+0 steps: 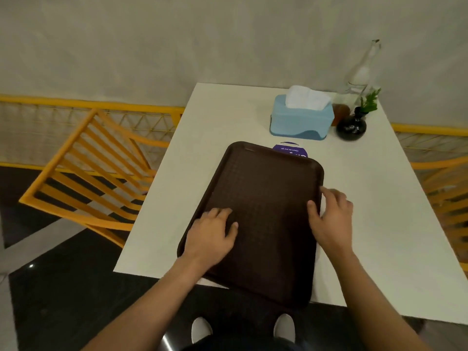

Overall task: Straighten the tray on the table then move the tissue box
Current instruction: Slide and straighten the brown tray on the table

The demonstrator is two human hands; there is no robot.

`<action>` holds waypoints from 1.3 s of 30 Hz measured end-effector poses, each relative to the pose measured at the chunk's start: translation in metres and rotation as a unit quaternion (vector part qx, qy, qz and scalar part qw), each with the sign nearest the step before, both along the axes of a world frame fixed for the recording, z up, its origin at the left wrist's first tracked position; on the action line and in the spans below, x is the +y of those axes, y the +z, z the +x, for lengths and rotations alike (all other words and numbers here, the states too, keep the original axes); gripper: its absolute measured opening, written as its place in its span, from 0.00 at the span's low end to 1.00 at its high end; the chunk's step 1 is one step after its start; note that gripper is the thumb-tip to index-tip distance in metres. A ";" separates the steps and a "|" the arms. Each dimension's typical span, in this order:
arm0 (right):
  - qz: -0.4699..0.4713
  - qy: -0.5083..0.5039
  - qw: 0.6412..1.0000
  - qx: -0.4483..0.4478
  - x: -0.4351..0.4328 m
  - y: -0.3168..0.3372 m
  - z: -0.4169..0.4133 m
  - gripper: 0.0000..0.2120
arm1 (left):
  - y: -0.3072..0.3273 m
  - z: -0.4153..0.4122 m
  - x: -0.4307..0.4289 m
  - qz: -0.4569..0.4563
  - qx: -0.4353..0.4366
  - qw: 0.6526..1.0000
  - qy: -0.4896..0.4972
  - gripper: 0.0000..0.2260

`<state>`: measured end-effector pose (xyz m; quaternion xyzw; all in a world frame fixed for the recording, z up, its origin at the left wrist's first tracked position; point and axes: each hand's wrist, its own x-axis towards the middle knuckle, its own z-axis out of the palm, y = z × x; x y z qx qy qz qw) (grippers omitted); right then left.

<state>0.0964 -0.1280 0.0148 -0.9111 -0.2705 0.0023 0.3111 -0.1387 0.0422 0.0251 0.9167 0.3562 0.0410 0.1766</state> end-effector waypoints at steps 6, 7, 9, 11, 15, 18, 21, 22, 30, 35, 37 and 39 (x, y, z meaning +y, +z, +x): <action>-0.121 -0.040 0.992 0.017 -0.020 -0.018 -0.045 0.26 | -0.017 0.000 0.050 0.080 0.006 0.996 -0.035 0.26; -0.139 -0.034 0.990 0.015 -0.019 -0.020 -0.050 0.27 | -0.024 -0.002 0.054 0.073 0.019 0.996 -0.038 0.27; -0.152 -0.034 0.988 0.007 -0.017 -0.023 -0.057 0.27 | -0.036 -0.007 0.057 0.061 0.032 0.997 -0.046 0.28; -0.153 -0.031 0.988 -0.006 -0.016 -0.026 -0.059 0.28 | -0.044 -0.014 0.056 0.070 0.027 0.996 -0.048 0.29; -0.164 -0.007 0.986 -0.005 -0.005 -0.030 -0.050 0.29 | -0.050 -0.017 0.059 0.054 -0.009 0.998 -0.019 0.29; -0.169 0.015 0.985 0.004 0.013 -0.031 -0.040 0.30 | -0.050 -0.019 0.069 0.034 -0.022 0.999 0.006 0.27; -0.176 0.040 0.983 0.002 0.034 -0.031 -0.032 0.30 | -0.044 -0.023 0.081 -0.012 -0.072 0.996 0.052 0.24; -0.176 0.047 0.983 0.004 0.041 -0.031 -0.030 0.30 | -0.043 -0.024 0.086 -0.028 -0.092 0.992 0.082 0.24; -0.161 0.067 0.985 0.002 0.103 -0.027 -0.030 0.28 | -0.034 -0.037 0.127 0.021 -0.070 0.983 0.169 0.21; -0.173 0.081 0.982 0.003 0.134 -0.025 -0.043 0.29 | -0.036 -0.054 0.154 0.032 -0.065 0.982 0.175 0.21; -0.176 0.083 0.981 0.005 0.143 -0.024 -0.050 0.29 | -0.036 -0.061 0.164 0.019 -0.060 0.983 0.172 0.22; -0.168 0.085 0.982 0.008 0.149 -0.023 -0.058 0.29 | -0.035 -0.069 0.172 0.004 -0.063 0.984 0.165 0.22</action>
